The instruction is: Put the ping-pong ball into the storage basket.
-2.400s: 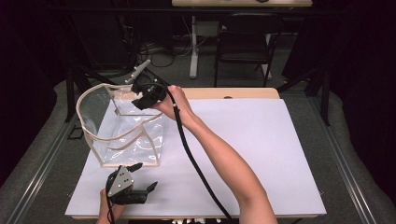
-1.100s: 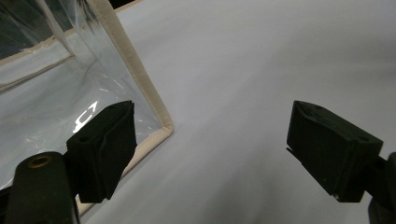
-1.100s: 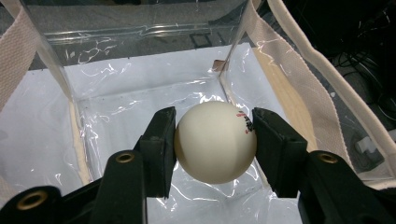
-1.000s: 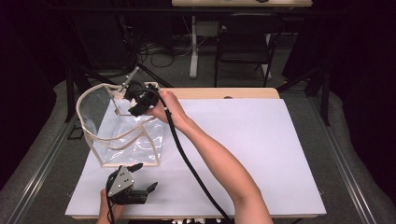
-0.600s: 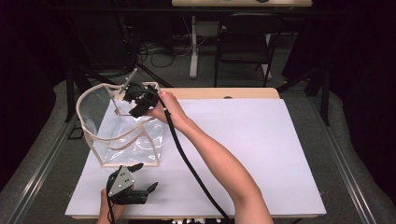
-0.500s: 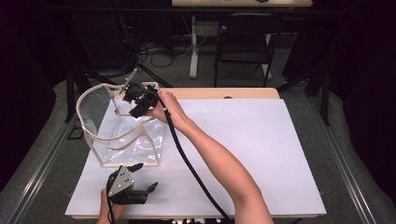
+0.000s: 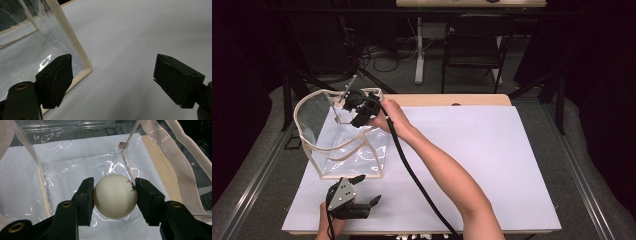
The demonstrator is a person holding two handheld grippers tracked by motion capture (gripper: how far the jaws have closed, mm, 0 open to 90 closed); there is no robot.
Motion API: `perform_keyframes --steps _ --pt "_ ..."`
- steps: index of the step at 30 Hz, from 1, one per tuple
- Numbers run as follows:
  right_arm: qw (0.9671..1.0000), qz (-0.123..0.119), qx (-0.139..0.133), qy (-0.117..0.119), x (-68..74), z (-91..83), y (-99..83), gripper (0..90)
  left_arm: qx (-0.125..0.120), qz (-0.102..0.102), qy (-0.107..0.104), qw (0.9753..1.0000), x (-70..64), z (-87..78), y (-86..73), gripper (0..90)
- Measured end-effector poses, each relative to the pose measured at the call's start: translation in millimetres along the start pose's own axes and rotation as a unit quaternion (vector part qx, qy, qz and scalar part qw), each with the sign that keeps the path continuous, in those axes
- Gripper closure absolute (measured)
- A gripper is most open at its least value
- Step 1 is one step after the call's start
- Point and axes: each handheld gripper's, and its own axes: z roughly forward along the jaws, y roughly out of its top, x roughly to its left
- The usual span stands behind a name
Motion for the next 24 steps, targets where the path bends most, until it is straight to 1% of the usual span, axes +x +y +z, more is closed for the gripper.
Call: perform_keyframes --steps 5,6,7,8,9,10,11,13,14,15,16,17,19,20,24 --pt "1.0 0.002 0.004 0.003 -0.7 1.4 -0.6 50.4 0.0 -0.001 -0.001 1.0 0.1 0.4 -0.1 16.2" --pt "1.0 0.004 0.004 0.002 -0.7 1.6 -0.7 47.9 0.0 0.0 -0.001 1.0 0.2 0.5 -0.1 16.2" --pt "0.9999 0.01 0.004 0.0 -2.3 0.8 -1.2 40.8 0.0 0.0 -0.001 1.0 0.2 0.5 -0.1 16.2" --pt "0.9999 0.01 0.004 0.0 -2.3 0.8 -1.2 40.8 0.0 0.0 -0.001 1.0 0.2 0.5 -0.1 16.2" --pt "0.9998 0.02 -0.003 -0.001 -4.7 -1.3 -2.4 34.4 0.0 -0.001 -0.001 1.0 0.2 0.2 -0.2 16.2" --pt "0.9998 0.02 -0.003 -0.001 -4.7 -1.3 -2.4 34.4 0.0 -0.001 -0.001 1.0 0.2 0.1 -0.2 16.2" --pt "0.9997 0.025 -0.006 0.0 -5.8 -2.5 -3.0 32.1 0.0 0.0 -0.001 1.0 0.4 0.0 -0.3 16.2" --pt "0.9993 0.036 -0.012 0.005 -9.0 -6.0 -5.0 24.8 0.0 -0.001 0.0 1.0 0.5 -0.1 -0.3 16.2" --pt "0.9988 0.044 -0.021 0.011 -12.1 -10.5 -7.5 19.1 0.0 0.0 0.0 1.0 0.5 -0.2 -0.3 16.2" --pt "0.9988 0.044 -0.021 0.011 -12.1 -10.5 -7.5 19.1 0.0 -0.001 -0.001 1.0 0.4 0.0 -0.3 16.2" --pt "0.9984 0.049 -0.028 0.01 -13.5 -13.1 -8.9 15.1 0.001 0.0 -0.001 1.0 0.4 0.2 -0.3 16.2" --pt "0.9973 0.059 -0.041 0.012 -16.8 -19.5 -11.8 14.3 0.001 0.0 -0.001 1.0 0.3 0.4 -0.2 16.2" --pt "0.9967 0.065 -0.048 0.012 -18.9 -24.3 -13.7 11.3 0.001 0.001 -0.001 1.0 0.4 0.6 -0.1 16.2" --pt "0.9967 0.065 -0.048 0.012 -18.9 -24.3 -13.7 11.3 0.001 0.001 -0.001 1.0 0.4 0.6 -0.1 16.2" --pt "0.9954 0.073 -0.06 0.014 -22.6 -35.2 -18.6 8.5 0.002 0.001 -0.002 1.0 0.3 0.9 0.3 16.2"
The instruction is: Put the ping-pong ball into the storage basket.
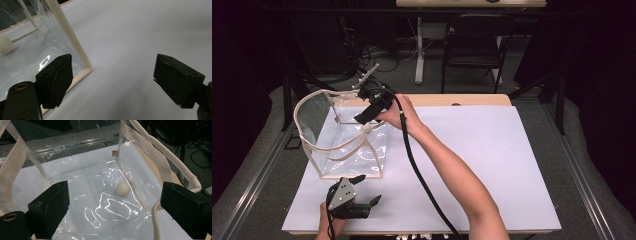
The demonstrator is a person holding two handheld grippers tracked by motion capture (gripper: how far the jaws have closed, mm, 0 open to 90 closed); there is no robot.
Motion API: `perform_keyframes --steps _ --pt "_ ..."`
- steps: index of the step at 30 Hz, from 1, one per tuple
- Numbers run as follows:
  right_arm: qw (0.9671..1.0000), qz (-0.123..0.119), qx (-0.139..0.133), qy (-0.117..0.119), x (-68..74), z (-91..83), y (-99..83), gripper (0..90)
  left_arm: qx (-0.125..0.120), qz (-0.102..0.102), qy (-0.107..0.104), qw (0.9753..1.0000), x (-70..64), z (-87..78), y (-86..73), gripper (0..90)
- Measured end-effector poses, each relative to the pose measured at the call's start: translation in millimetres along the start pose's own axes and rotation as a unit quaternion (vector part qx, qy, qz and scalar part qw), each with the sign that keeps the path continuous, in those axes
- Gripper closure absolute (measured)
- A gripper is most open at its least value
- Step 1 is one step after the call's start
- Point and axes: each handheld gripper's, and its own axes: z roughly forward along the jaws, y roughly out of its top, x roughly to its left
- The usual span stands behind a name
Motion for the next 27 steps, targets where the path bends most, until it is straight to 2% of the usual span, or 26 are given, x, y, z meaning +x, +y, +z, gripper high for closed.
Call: perform_keyframes --steps 11,27 --pt "0.9999 0.007 -0.011 -0.004 -6.5 -31.6 -12.8 4.7 0.002 0.003 -0.005 1.0 -0.5 5.3 2.9 16.2" --pt "0.9996 0.015 -0.012 -0.023 -16.0 -52.7 -38.9 2.9 0.003 0.002 -0.003 1.0 -0.8 3.4 1.6 16.2"
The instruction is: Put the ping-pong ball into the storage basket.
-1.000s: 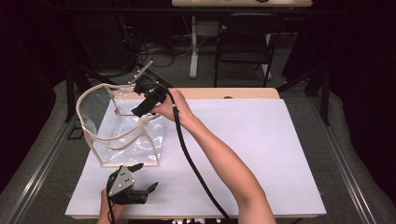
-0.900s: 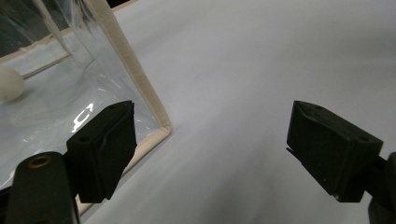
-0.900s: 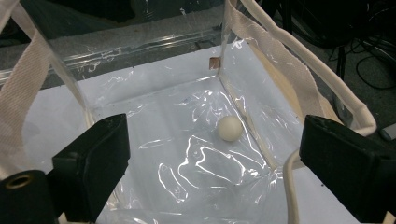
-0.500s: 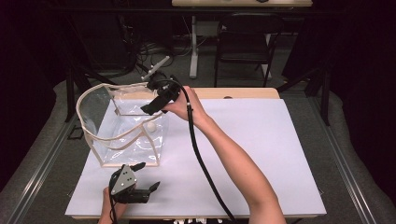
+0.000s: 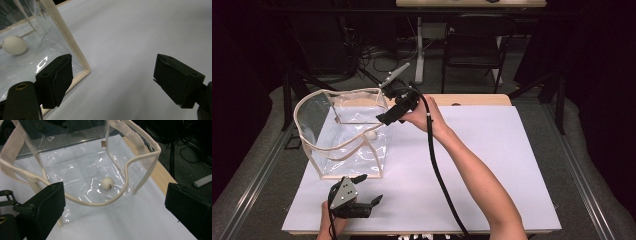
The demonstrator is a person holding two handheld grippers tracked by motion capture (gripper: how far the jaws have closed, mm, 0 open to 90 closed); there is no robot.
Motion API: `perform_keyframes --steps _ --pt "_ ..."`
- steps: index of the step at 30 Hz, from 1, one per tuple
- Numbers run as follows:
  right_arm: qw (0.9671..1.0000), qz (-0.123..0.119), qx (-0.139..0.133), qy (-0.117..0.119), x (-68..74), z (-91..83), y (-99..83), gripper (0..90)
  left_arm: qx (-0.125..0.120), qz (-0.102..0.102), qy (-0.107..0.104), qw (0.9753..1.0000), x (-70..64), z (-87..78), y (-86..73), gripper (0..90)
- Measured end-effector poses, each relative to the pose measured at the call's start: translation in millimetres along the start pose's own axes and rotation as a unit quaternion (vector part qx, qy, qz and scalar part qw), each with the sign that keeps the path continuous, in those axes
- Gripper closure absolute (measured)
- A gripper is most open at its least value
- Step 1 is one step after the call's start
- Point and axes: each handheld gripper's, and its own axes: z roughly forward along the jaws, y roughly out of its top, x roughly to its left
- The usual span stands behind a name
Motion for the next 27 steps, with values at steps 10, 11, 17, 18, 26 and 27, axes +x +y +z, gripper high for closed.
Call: perform_keyframes --steps 10,11,17,18,26,27 --pt "0.9998 0.005 0.014 -0.014 -5.9 -7.8 -27.0 2.8 -0.002 0.002 -0.001 1.0 0.1 -1.5 -0.5 16.2" --pt "0.9998 0.005 0.014 -0.014 -5.9 -7.8 -27.0 2.8 -0.001 0.002 0.0 1.0 0.0 -1.5 -0.3 16.2" --pt "0.9996 0.006 0.016 -0.021 -8.0 -14.2 -44.8 2.8 -0.005 -0.001 -0.001 1.0 0.0 -1.9 -0.6 16.2" --pt "0.9996 0.007 0.016 -0.021 -8.3 -15.3 -47.7 2.8 -0.004 0.0 -0.001 1.0 0.1 -1.9 -0.5 16.2" --pt "0.9995 0.007 0.017 -0.027 -6.9 -23.7 -67.1 2.9 -0.002 0.001 -0.002 1.0 0.1 -1.4 -0.6 16.2" --pt "0.9995 0.009 0.014 -0.028 -6.7 -25.2 -69.3 2.9 -0.003 0.0 -0.002 1.0 0.2 -1.7 -0.7 16.2"
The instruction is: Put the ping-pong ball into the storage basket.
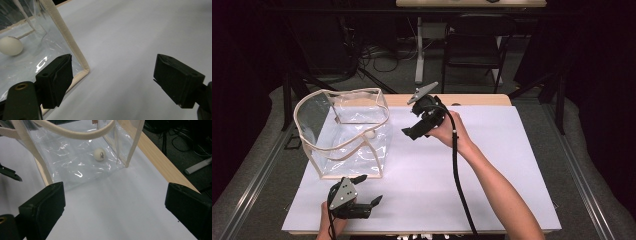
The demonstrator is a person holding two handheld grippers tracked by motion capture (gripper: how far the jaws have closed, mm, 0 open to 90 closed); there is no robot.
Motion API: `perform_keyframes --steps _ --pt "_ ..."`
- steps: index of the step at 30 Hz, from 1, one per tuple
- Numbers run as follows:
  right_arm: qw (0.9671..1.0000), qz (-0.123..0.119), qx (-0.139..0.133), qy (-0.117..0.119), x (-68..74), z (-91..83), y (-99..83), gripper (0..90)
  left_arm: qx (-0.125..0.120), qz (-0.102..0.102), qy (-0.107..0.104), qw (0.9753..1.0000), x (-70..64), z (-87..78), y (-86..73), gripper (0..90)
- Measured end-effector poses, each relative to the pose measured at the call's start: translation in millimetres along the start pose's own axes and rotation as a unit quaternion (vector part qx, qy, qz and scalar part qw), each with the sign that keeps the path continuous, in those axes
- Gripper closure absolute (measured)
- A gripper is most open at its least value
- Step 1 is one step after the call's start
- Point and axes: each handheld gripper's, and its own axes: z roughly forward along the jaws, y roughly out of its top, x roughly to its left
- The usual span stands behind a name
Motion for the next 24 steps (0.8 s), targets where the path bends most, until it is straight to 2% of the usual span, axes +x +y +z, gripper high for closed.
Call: perform_keyframes --steps 6,8,13,15,17,18,24 --pt "1.0 0.003 -0.003 -0.007 -1.1 -10.0 -21.5 2.7 0.0 -0.001 0.0 1.0 0.2 -0.5 -0.2 16.2" --pt "1.0 0.002 -0.003 -0.008 -1.1 -10.5 -24.2 2.6 0.0 0.0 0.0 1.0 0.3 -0.4 -0.2 16.2" --pt "0.9999 0.007 0.0 -0.013 -0.1 -14.3 -42.7 2.5 0.001 0.0 0.0 1.0 -0.1 -0.1 -0.1 16.2" --pt "0.9998 0.011 0.001 -0.017 1.2 -16.3 -55.1 2.4 0.001 -0.002 0.001 1.0 0.0 -0.2 -0.4 16.2" --pt "0.9998 0.011 0.0 -0.017 1.4 -16.8 -57.9 2.4 0.001 -0.002 0.002 1.0 0.3 -0.2 -0.5 16.2" --pt "0.9997 0.013 0.001 -0.02 2.4 -18.6 -65.8 2.4 0.001 -0.002 0.002 1.0 0.1 -0.2 -0.5 16.2" --pt "0.9995 0.017 0.002 -0.026 4.7 -23.3 -84.4 2.2 0.002 -0.001 0.001 1.0 -0.1 -0.1 -0.4 16.2"
